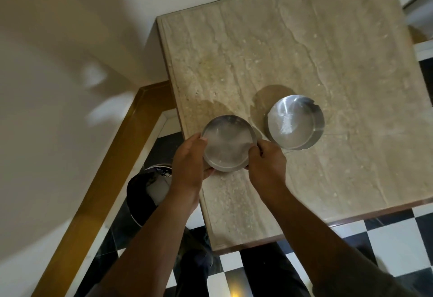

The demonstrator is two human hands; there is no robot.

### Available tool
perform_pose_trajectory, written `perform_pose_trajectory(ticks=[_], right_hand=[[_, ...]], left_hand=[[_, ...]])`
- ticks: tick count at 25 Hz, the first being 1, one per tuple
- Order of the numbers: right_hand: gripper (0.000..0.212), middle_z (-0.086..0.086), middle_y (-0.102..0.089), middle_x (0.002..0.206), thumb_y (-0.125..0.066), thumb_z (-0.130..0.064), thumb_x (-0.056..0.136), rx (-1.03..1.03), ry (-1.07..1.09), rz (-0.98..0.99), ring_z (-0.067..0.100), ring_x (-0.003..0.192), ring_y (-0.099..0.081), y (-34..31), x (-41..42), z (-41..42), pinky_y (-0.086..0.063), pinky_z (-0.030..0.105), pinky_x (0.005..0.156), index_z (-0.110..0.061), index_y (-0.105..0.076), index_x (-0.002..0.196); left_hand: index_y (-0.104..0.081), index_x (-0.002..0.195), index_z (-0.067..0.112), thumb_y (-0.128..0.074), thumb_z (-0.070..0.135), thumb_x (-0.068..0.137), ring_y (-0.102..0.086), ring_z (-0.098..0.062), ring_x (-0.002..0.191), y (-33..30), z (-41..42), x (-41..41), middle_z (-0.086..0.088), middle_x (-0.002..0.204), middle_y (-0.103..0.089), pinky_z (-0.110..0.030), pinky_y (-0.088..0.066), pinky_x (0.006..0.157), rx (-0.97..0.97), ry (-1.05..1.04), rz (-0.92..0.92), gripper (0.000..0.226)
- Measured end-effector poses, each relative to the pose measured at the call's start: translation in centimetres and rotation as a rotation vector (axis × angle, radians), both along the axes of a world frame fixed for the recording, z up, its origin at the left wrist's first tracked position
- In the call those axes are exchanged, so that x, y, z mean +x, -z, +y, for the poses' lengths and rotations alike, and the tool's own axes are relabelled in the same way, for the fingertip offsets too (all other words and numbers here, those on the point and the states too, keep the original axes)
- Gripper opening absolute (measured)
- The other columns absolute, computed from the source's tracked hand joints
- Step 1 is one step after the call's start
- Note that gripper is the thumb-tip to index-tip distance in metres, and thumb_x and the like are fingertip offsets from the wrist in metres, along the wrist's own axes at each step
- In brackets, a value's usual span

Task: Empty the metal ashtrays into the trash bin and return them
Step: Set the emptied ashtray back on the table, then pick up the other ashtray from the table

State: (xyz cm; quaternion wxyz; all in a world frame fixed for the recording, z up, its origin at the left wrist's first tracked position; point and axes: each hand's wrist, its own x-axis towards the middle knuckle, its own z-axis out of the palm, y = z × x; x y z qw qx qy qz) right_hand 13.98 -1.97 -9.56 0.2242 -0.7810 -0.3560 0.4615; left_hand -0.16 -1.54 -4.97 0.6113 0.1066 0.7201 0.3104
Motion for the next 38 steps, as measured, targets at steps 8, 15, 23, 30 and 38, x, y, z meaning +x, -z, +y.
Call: perform_pose_trajectory(ticks=[8, 15, 23, 30, 38], right_hand=[[0.024, 0.017, -0.062, 0.072, -0.050, -0.014, 0.093, 0.050, -0.049, -0.022, 0.023, 0.062, -0.059, 0.7, -0.1, 0.1, -0.044, 0.019, 0.048, -0.004, -0.062, 0.075], [0.030, 0.008, -0.066, 0.081, -0.043, -0.033, 0.090, -0.042, 0.267, 0.085, 0.023, 0.078, -0.062, 0.1, 3.5, -5.9, -0.050, 0.034, 0.065, -0.017, -0.066, 0.081], [0.034, 0.014, -0.065, 0.075, -0.047, -0.038, 0.089, 0.059, 0.419, 0.022, 0.016, 0.071, -0.059, -0.1, 10.7, -1.6, -0.054, 0.048, 0.068, -0.011, -0.062, 0.075], [0.017, -0.004, -0.064, 0.070, -0.054, -0.017, 0.086, 0.141, 0.049, -0.185, 0.009, 0.061, -0.058, 1.7, 13.2, 2.2, -0.037, 0.008, 0.050, -0.018, -0.070, 0.091], [0.020, -0.005, -0.060, 0.067, -0.052, -0.003, 0.082, 0.127, 0.142, -0.146, 0.007, 0.060, -0.055, 0.8, 13.1, 1.3, -0.039, 0.008, 0.049, -0.020, -0.063, 0.078]], left_hand=[[-0.065, 0.103, 0.033, -0.051, 0.027, 0.103, -0.066, -0.018, 0.108, -0.1, 0.2, 1.0, 0.004, 0.112, -0.067, -0.035, -0.058, 0.079, 0.023, -0.021, 0.092, 0.015], [-0.059, 0.131, 0.017, -0.048, 0.042, 0.100, -0.067, -0.025, 0.117, 0.9, -7.2, 5.8, -0.011, 0.127, -0.069, -0.044, -0.056, 0.098, -0.161, -0.084, -0.046, 0.041], [-0.065, 0.126, 0.020, -0.052, 0.059, 0.079, -0.064, -0.017, 0.118, 0.0, -2.8, 14.6, -0.003, 0.127, -0.069, -0.039, -0.051, 0.102, -0.064, 0.035, -0.035, 0.063], [-0.065, 0.132, 0.031, -0.044, 0.065, 0.075, -0.067, -0.026, 0.120, 2.8, 2.9, 15.6, -0.007, 0.130, -0.071, -0.053, -0.052, 0.104, 0.010, 0.057, 0.021, 0.070], [-0.068, 0.128, 0.022, -0.042, 0.044, 0.098, -0.071, -0.025, 0.114, 0.5, 2.3, 15.8, -0.009, 0.123, -0.075, -0.048, -0.056, 0.102, -0.046, -0.002, -0.033, 0.045]])
